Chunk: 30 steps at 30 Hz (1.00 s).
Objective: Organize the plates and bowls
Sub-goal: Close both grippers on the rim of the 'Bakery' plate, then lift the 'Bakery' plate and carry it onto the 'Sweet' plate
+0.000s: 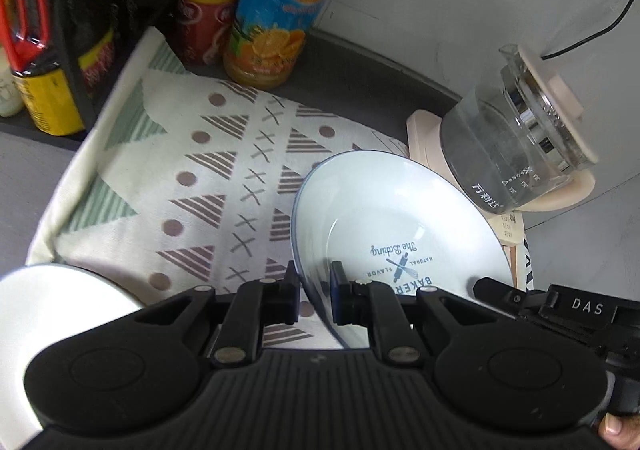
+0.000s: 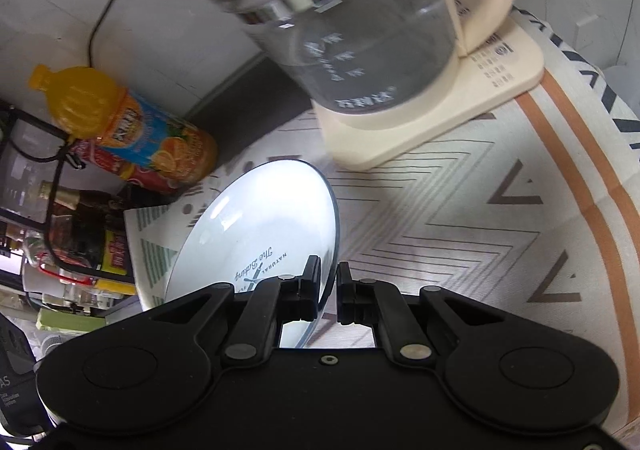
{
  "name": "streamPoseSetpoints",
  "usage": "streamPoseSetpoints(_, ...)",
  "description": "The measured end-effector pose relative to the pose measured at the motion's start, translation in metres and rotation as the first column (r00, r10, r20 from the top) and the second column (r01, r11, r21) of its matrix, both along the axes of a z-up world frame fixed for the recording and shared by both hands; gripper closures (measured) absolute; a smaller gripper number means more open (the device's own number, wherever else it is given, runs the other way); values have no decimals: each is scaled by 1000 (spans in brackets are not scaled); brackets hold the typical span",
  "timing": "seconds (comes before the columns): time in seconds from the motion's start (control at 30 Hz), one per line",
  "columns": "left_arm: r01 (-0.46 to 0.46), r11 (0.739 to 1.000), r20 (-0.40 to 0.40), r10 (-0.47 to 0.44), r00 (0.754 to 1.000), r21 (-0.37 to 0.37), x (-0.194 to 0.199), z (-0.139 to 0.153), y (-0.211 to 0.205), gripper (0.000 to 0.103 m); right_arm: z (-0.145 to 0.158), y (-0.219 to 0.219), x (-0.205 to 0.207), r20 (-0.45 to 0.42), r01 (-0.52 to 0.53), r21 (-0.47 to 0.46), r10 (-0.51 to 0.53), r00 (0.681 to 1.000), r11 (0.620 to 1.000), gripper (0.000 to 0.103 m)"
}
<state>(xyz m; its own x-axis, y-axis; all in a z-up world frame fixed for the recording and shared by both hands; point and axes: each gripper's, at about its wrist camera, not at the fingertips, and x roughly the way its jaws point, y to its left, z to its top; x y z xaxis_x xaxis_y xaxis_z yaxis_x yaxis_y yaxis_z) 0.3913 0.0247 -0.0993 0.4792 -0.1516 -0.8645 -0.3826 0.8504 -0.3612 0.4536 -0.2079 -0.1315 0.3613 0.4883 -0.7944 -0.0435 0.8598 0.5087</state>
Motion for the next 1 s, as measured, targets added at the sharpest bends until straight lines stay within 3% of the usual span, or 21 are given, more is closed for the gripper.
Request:
streamPoseSetpoints(0.37,-11,1000,24,11,1000,6,-38,17,36,90,22,36,-30,45,-14,-2,15,999,1000,95)
streamPoseSetpoints(1.0,11,1000,16,-10,1000,-1,-106,16,89,90,25,91,-112,59,-14,-19,15,998,1000,95)
